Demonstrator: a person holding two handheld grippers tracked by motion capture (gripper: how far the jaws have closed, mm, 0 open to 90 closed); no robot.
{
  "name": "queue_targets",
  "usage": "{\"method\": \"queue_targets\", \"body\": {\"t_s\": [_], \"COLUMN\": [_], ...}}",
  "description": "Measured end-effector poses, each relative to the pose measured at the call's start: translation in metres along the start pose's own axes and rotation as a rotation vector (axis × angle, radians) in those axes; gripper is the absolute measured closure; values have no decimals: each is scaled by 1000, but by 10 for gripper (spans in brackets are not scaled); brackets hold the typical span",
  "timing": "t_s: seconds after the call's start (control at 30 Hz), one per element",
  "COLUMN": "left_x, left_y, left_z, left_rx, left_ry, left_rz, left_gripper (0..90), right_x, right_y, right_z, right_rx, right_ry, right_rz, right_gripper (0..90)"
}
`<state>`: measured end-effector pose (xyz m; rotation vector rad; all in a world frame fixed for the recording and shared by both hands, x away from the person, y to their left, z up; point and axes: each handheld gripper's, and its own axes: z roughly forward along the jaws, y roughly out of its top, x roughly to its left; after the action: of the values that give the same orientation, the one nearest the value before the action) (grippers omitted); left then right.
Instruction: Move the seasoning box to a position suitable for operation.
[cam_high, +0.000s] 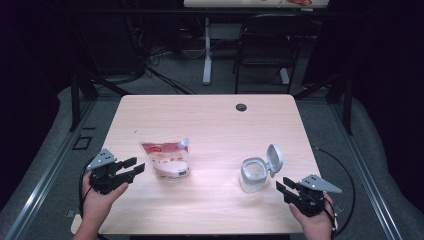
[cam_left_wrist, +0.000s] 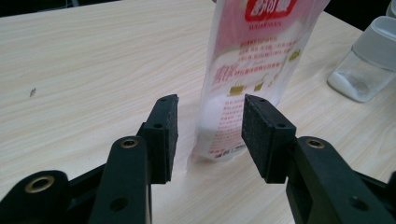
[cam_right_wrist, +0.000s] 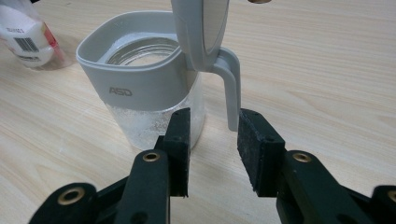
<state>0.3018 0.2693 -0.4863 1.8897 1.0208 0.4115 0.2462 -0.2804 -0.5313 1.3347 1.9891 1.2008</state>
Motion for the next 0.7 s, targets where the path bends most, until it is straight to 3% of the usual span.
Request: {"method": "queue_targets", "body": {"t_s": [0.4, 0.7], "left_x": [-1, -2], "left_y": [32, 50], "left_z": [11, 15], "left_rx": [-19, 0], "left_ry": [-45, -74], "left_rz": [6, 29], "left_gripper": [569, 590], "right_x": [-3, -3], "right_y": [-2, -3], "right_z": [1, 1], "right_rx": [-2, -8], "right_ry": [-5, -11], "right_rz": [16, 25], "right_gripper": [643, 640]}}
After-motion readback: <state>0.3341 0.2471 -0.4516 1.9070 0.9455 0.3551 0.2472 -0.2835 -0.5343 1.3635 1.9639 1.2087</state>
